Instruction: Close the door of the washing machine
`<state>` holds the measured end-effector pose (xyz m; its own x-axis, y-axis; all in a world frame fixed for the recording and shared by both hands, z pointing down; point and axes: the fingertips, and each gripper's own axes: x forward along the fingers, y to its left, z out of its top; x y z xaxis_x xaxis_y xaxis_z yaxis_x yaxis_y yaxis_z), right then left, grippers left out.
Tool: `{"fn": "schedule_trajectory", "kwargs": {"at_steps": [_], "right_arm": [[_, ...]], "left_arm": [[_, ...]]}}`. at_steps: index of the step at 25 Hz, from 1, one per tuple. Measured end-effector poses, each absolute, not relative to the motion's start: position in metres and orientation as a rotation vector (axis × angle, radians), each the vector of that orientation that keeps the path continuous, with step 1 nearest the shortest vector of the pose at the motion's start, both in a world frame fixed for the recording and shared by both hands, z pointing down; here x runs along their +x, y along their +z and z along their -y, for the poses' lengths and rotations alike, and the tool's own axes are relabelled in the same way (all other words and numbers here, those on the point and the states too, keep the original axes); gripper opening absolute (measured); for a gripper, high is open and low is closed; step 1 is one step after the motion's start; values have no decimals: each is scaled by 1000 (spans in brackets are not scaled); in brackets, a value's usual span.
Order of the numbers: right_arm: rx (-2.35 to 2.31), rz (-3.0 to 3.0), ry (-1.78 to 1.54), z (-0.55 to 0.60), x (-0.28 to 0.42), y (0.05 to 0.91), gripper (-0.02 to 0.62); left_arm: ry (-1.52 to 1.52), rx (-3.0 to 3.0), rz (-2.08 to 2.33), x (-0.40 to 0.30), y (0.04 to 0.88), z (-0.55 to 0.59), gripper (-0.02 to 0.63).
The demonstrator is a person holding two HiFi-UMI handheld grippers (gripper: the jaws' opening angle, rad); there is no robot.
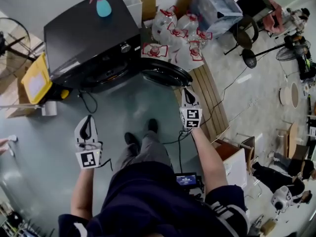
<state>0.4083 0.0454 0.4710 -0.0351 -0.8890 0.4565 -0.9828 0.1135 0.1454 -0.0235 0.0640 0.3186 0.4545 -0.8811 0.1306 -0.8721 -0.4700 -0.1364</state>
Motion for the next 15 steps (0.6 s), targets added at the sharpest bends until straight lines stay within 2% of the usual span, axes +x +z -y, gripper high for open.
{"fn": "schedule_trajectory", "kwargs": {"at_steps": [3, 5, 12, 15], "right_arm": [[1809, 1956, 302, -38, 423, 484, 26], [1794, 1955, 318, -35, 431, 495, 67], [1767, 1893, 348, -25, 479, 538, 75], [1733, 1880, 339, -21, 492, 556, 120]], "left_arm": [[-323, -2641, -1596, -13, 327, -60, 23], [-348, -2640, -1588, -8, 332, -58, 23], [-437, -2649, -1571, 13, 350, -50, 24], [-481, -2652, -1557, 19, 363, -49, 23]]}}
